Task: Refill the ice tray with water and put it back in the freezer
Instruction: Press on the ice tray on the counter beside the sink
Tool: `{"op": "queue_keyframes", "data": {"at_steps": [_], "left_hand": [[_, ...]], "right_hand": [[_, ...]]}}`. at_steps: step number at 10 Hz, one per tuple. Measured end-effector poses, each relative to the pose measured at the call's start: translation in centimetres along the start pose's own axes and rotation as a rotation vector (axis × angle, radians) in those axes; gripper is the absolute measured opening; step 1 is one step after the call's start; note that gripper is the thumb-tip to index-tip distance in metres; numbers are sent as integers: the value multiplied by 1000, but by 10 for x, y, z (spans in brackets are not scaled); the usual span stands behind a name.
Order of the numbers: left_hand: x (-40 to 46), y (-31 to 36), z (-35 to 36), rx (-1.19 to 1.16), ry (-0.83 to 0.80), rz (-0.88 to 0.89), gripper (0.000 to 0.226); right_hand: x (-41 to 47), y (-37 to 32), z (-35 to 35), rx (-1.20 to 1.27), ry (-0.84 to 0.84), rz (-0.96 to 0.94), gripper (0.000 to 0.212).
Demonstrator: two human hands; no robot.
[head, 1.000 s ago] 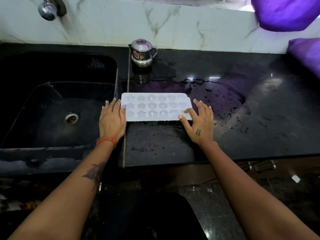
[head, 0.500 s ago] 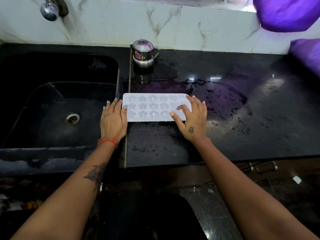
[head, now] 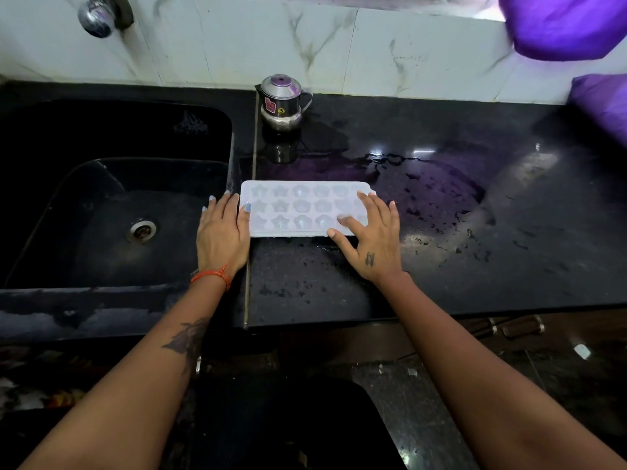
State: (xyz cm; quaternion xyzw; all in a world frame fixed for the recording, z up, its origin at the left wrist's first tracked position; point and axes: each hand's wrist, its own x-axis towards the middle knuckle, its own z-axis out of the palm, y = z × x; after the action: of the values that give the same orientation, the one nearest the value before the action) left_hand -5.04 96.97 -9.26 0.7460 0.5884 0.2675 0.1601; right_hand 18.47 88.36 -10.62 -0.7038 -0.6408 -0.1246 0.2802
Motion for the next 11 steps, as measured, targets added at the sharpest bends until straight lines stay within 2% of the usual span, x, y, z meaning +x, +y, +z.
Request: {"op": "queue_keyframes", "data": {"at_steps": [7, 11], "left_hand": [[1, 0, 0, 11, -9, -4, 49], [0, 0, 1, 8, -4, -4, 49]], "right_hand": [[-2, 1, 0, -46, 9, 40, 45], [-2, 2, 1, 7, -9, -4, 42]]}}
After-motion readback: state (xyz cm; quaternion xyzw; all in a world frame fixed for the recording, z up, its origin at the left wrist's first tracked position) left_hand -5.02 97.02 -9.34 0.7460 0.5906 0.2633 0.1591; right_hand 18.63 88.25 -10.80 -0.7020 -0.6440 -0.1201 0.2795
